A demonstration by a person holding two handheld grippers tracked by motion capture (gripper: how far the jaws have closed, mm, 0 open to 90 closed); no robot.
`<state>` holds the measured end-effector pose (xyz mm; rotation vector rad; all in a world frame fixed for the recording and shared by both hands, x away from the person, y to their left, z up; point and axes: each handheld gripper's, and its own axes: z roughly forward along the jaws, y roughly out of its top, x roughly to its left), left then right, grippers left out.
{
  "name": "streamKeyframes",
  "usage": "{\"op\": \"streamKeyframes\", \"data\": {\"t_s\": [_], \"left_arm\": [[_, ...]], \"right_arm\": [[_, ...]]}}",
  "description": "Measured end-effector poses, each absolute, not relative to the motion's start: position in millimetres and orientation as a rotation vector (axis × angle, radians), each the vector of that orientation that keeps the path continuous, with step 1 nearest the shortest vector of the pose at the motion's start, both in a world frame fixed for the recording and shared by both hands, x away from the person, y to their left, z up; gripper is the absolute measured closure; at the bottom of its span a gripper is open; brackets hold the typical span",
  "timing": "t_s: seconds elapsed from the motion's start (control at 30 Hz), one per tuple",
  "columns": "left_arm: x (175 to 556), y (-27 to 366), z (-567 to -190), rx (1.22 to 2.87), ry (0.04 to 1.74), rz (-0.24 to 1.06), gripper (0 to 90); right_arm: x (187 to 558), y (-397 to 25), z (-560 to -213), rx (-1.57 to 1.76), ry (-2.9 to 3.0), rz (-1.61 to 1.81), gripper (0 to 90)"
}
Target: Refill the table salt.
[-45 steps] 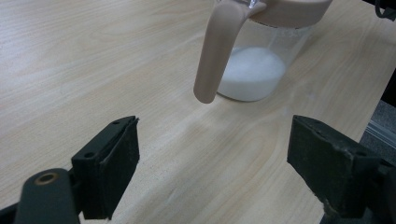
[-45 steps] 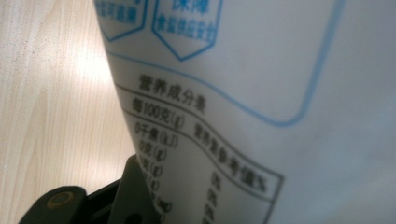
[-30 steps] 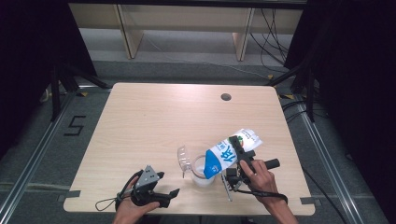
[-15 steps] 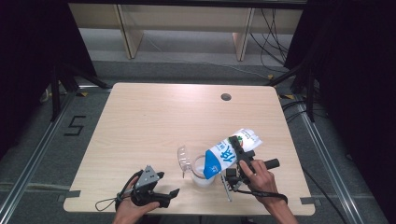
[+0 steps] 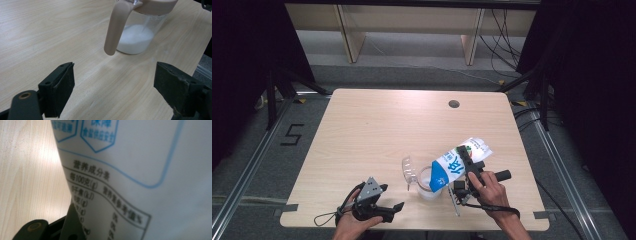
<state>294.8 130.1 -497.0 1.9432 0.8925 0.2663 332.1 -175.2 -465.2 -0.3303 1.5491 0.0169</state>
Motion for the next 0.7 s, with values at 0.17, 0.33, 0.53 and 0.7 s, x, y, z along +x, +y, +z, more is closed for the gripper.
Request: {"op": "streamKeyframes", "data": {"t_s": [0.17, 0.33, 0.53, 0.7], "left_arm": [[295.5, 131.2, -496.4, 1.956, 0.884, 0.278, 16.4], [294.6, 130.2, -496.5, 1.947, 0.897, 0.266, 16.4], [294.8, 130.3, -496.6, 1.945, 0.895, 0.266, 16.4], [294.6, 130.3, -496.7, 1.946, 0.895, 0.268, 16.4]], "right_arm": [[332.8, -175.6, -465.7, -0.331, 1.545, 0.021, 62.0], [332.5, -175.8, -466.8, -0.322, 1.547, 0.025, 62.1], [330.3, -174.3, -463.4, -0.334, 1.558, -0.014, 62.4], [330.4, -174.6, -464.2, -0.326, 1.56, -0.006, 62.5]]}}
